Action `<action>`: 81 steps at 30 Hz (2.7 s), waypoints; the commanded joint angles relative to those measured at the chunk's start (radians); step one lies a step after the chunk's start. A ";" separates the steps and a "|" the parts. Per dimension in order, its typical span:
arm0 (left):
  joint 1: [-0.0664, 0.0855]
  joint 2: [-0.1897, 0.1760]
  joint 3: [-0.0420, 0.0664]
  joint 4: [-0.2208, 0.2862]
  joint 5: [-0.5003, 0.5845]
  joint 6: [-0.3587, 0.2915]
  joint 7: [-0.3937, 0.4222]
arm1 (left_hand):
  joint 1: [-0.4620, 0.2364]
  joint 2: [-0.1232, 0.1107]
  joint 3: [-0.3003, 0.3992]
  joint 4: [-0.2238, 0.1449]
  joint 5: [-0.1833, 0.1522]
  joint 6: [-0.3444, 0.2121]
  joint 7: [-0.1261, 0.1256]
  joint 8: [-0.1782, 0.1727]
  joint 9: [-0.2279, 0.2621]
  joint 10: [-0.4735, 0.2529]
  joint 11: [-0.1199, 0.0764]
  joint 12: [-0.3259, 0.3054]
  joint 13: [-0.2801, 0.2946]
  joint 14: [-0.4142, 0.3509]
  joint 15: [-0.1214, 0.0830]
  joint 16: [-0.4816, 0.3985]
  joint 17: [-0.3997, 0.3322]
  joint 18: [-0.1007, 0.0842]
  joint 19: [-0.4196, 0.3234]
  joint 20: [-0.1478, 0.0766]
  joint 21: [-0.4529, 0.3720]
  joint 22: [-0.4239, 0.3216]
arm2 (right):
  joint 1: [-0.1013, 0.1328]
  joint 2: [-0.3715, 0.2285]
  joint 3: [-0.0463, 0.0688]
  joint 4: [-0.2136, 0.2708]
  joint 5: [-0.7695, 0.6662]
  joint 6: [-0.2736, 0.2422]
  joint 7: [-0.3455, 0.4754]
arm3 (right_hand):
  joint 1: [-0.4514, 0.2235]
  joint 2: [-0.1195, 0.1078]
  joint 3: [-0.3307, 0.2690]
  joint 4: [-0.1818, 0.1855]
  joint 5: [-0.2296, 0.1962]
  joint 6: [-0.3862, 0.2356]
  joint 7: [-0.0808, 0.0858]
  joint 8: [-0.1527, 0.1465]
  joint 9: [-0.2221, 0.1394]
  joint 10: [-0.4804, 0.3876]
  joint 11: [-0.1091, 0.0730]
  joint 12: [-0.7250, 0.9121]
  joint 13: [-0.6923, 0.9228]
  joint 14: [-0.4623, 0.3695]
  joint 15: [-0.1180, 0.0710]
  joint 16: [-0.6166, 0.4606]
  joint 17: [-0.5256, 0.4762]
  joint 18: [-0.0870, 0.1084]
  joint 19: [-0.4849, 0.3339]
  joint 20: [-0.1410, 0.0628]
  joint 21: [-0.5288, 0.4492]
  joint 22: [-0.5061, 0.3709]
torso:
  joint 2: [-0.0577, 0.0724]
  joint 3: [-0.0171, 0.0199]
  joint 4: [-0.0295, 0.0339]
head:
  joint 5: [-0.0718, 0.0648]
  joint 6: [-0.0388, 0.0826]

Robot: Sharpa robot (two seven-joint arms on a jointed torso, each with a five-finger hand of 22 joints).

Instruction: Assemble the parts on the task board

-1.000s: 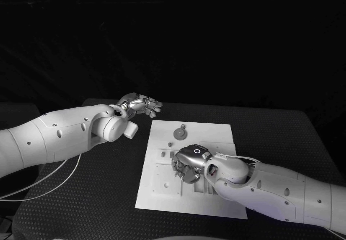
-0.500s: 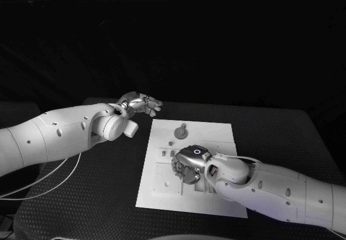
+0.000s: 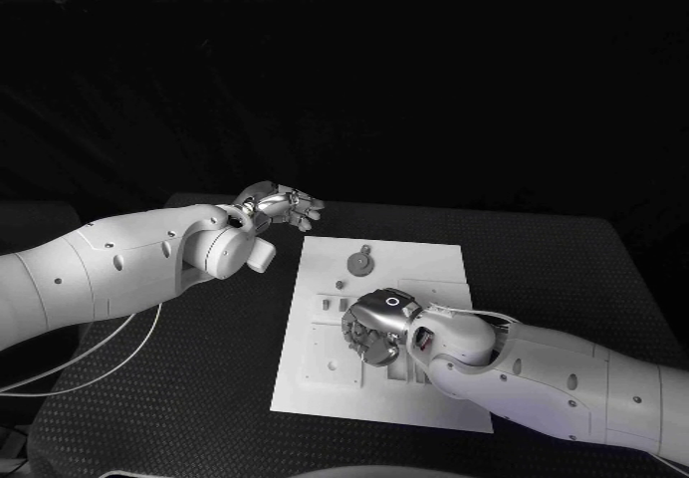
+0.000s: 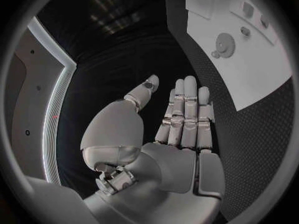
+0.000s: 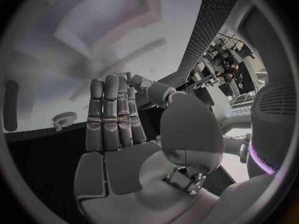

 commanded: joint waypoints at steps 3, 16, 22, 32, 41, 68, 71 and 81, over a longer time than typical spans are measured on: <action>0.005 0.001 0.001 0.003 0.005 0.013 0.006 | -0.008 0.001 -0.006 0.001 0.002 -0.007 -0.002 0.004 0.000 -0.006 0.001 0.006 0.001 0.005 0.001 -0.005 0.002 -0.001 0.007 -0.008 -0.005 0.001 | -0.002 0.005 -0.004 -0.006 -0.023 0.050 -0.021 | -0.001 0.013 0.001 -0.004 0.000 0.004 0.000 0.004 0.000 0.006 0.000 -0.007 0.001 0.006 -0.003 -0.006 0.002 0.014 0.004 -0.005 0.007 0.002 | 0.000 -0.0010 0.0008 | -0.001 -0.002; 0.007 0.003 0.001 0.003 0.005 0.013 0.006 | -0.008 0.001 -0.006 0.001 0.002 -0.007 -0.002 0.004 0.000 -0.007 0.001 0.007 0.001 0.005 0.001 -0.006 0.003 0.000 0.007 -0.008 -0.006 0.001 | -0.002 0.025 -0.014 -0.017 -0.029 0.066 -0.030 | -0.003 0.016 0.000 -0.005 0.000 0.003 0.001 0.003 0.002 0.005 0.001 -0.009 0.002 0.006 -0.003 -0.008 0.004 0.014 0.003 -0.005 0.006 0.003 | 0.001 -0.0009 0.0013 | -0.003 -0.006; 0.007 0.003 0.001 0.003 0.005 0.016 0.005 | -0.008 0.001 -0.006 0.001 0.002 -0.007 -0.002 0.004 0.000 -0.007 0.001 0.007 0.001 0.005 0.001 -0.007 0.003 0.000 0.007 -0.008 -0.006 0.002 | -0.002 0.033 -0.022 -0.027 -0.027 0.069 -0.039 | -0.004 0.017 0.000 -0.006 0.000 0.001 0.002 0.001 0.002 0.004 0.002 -0.011 0.002 0.006 -0.002 -0.010 0.006 0.014 0.001 -0.004 0.005 0.003 | 0.000 -0.0007 0.0033 | -0.003 -0.007; 0.007 0.000 0.001 0.003 0.005 0.017 0.004 | -0.009 0.001 -0.006 0.001 0.002 -0.008 -0.001 0.004 0.000 -0.007 0.001 0.007 0.001 0.005 0.001 -0.007 0.004 -0.001 0.007 -0.008 -0.006 0.002 | -0.002 0.023 -0.026 -0.038 0.013 0.039 -0.038 | -0.046 -0.037 -0.015 0.005 0.000 -0.064 0.030 -0.038 -0.007 -0.055 0.031 -0.050 -0.010 -0.046 0.025 -0.053 0.005 0.007 -0.055 0.015 -0.026 0.000 | 0.000 -0.0002 -0.0004 | 0.002 -0.008; 0.007 -0.002 0.001 0.002 0.005 0.014 0.002 | -0.009 0.000 -0.006 0.001 0.002 -0.009 -0.001 0.004 0.000 -0.008 0.002 0.008 0.001 0.005 0.002 -0.008 0.004 -0.001 0.007 -0.008 -0.007 0.002 | -0.001 0.003 -0.026 -0.028 0.029 0.035 -0.025 | -0.065 -0.059 -0.101 -0.020 0.004 -0.134 0.054 -0.078 -0.018 -0.121 0.059 -0.087 -0.019 -0.066 0.042 -0.080 0.020 0.013 -0.086 0.035 -0.043 0.007 | -0.001 0.0003 -0.0001 | 0.001 -0.009; 0.007 -0.004 0.001 -0.008 0.005 0.021 0.004 | -0.009 0.000 -0.006 0.001 0.002 -0.009 -0.001 0.004 0.000 -0.010 0.002 0.008 0.001 0.004 0.002 -0.010 0.006 -0.001 0.006 -0.007 -0.008 0.003 | 0.143 -0.189 0.027 0.130 0.197 -0.025 0.013 | -0.055 -0.072 -0.113 -0.015 0.001 -0.140 0.061 -0.077 -0.011 -0.156 0.060 -0.072 -0.016 -0.012 0.033 -0.069 0.061 0.014 -0.033 0.018 -0.027 0.021 | -0.001 0.0021 -0.0034 | -0.018 0.021; 0.007 -0.004 0.000 -0.008 0.005 0.021 0.004 | -0.008 0.000 -0.006 0.001 0.002 -0.009 -0.001 0.004 0.000 -0.010 0.002 0.009 0.001 0.004 0.002 -0.011 0.006 -0.001 0.006 -0.007 -0.009 0.003 | 0.170 -0.222 0.029 0.129 0.178 0.052 -0.006 | -0.055 -0.073 -0.115 -0.013 0.003 -0.143 0.057 -0.079 -0.011 -0.160 0.061 -0.075 -0.016 -0.011 0.034 -0.070 0.063 0.014 -0.031 0.016 -0.026 0.023 | -0.001 0.0010 -0.0041 | -0.020 0.023; 0.007 -0.003 0.000 -0.010 0.005 0.022 0.005 | -0.008 0.000 -0.006 0.000 0.002 -0.009 -0.001 0.004 0.000 -0.010 0.002 0.009 0.001 0.004 0.002 -0.011 0.006 -0.001 0.006 -0.007 -0.009 0.003 | 0.187 -0.263 0.028 0.103 0.087 0.150 -0.045 | -0.104 -0.078 -0.203 -0.049 0.004 -0.171 0.033 -0.094 -0.018 -0.266 0.092 -0.095 -0.038 -0.026 0.063 -0.086 0.080 0.014 -0.048 0.020 -0.039 0.027 | 0.000 0.0021 -0.0024 | -0.018 0.026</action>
